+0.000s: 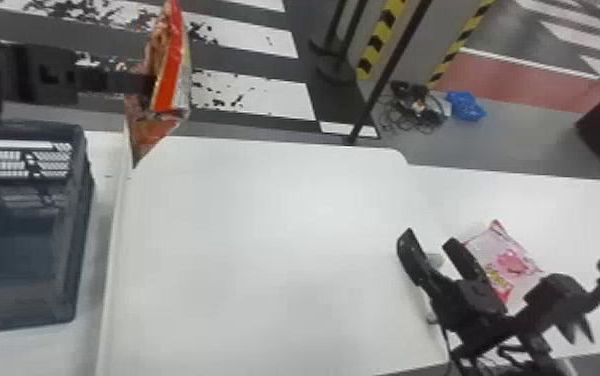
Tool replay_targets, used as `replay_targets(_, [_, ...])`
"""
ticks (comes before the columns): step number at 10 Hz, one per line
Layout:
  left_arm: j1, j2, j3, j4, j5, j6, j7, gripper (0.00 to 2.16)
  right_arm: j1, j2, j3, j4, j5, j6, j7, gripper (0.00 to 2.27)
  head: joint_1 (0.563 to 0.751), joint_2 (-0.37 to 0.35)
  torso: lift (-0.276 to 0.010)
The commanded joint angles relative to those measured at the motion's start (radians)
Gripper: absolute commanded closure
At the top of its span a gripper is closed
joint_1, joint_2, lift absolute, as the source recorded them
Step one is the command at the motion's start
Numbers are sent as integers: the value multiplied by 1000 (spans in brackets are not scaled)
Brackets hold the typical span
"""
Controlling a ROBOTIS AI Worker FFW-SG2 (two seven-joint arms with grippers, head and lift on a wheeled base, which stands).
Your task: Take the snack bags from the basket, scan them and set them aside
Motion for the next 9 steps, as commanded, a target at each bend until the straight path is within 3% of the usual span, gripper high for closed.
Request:
replay_targets(1, [-24,-15,-66,73,-16,-25,-12,2061,-15,0,-6,17,1,-4,-3,90,695,-350,-75])
replay_targets(4, [-41,-22,-188,193,-62,-114,-46,2061,-44,1,-6,29,-2,-4,-14,90,695,-350,-75])
replay_targets(9, [-29,-22,-435,417,-120,-338,-33,2061,-67,1,-7,36,-16,-4,-21,90,695,-350,-75])
